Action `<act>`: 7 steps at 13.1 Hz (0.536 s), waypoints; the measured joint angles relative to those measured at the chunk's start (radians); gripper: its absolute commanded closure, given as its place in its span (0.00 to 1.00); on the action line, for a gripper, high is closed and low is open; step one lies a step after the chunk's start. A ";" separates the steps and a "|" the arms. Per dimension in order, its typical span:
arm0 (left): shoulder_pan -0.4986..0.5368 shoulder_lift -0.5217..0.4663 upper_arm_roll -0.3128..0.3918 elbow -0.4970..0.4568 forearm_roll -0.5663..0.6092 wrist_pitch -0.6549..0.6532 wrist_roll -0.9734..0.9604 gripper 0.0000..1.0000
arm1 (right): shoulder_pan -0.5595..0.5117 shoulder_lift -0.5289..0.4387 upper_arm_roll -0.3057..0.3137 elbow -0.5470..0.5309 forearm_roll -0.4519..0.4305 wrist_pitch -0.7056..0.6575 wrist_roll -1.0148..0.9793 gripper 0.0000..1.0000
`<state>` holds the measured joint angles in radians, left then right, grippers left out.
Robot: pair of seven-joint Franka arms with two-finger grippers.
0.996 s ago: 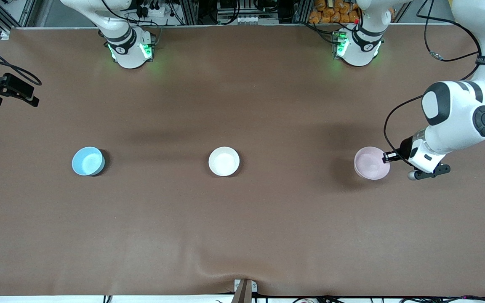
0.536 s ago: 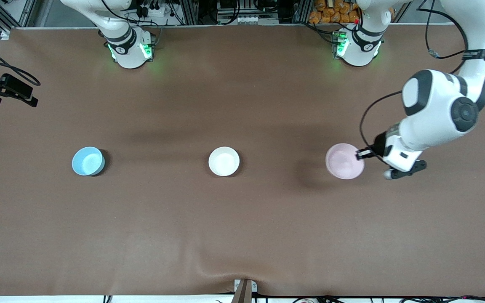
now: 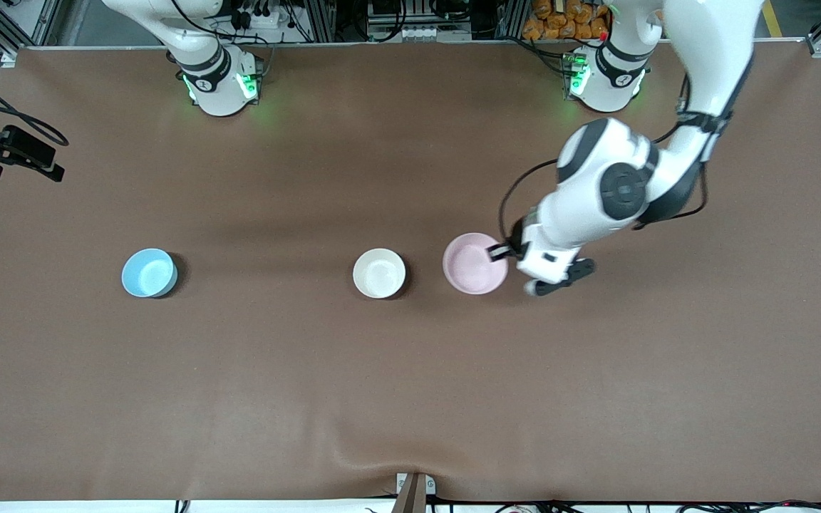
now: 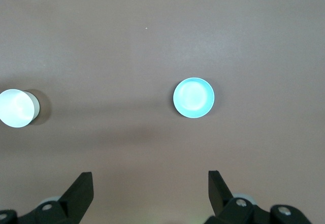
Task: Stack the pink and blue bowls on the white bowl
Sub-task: 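Carry the pink bowl with the left gripper toward the white bowl, then lower the pink bowl into the white bowl and open the left gripper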
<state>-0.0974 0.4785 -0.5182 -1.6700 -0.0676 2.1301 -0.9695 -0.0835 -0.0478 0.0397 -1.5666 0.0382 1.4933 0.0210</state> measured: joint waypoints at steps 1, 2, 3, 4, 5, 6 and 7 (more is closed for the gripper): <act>-0.041 0.054 0.002 0.054 0.033 0.000 -0.048 1.00 | 0.000 0.000 0.000 0.000 0.000 0.000 0.000 0.00; -0.078 0.106 0.004 0.101 0.054 0.001 -0.083 1.00 | 0.000 0.000 0.000 0.000 0.000 0.000 0.000 0.00; -0.117 0.153 0.016 0.143 0.062 0.008 -0.107 1.00 | 0.000 0.000 0.000 0.000 0.000 0.000 0.000 0.00; -0.166 0.190 0.045 0.179 0.064 0.019 -0.121 1.00 | 0.000 0.000 0.000 0.000 0.000 0.000 0.000 0.00; -0.229 0.217 0.091 0.208 0.064 0.030 -0.131 1.00 | -0.001 0.000 0.000 0.000 0.000 0.000 0.000 0.00; -0.300 0.233 0.148 0.229 0.064 0.037 -0.143 1.00 | -0.001 0.001 0.000 0.000 0.000 0.000 0.000 0.00; -0.368 0.243 0.201 0.244 0.064 0.045 -0.159 1.00 | -0.001 0.001 0.000 0.000 0.000 0.000 0.000 0.00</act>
<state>-0.4658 0.7213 -0.3167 -1.4264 -0.0037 2.1755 -1.1286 -0.0842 -0.0466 0.0396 -1.5665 0.0385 1.4929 0.0210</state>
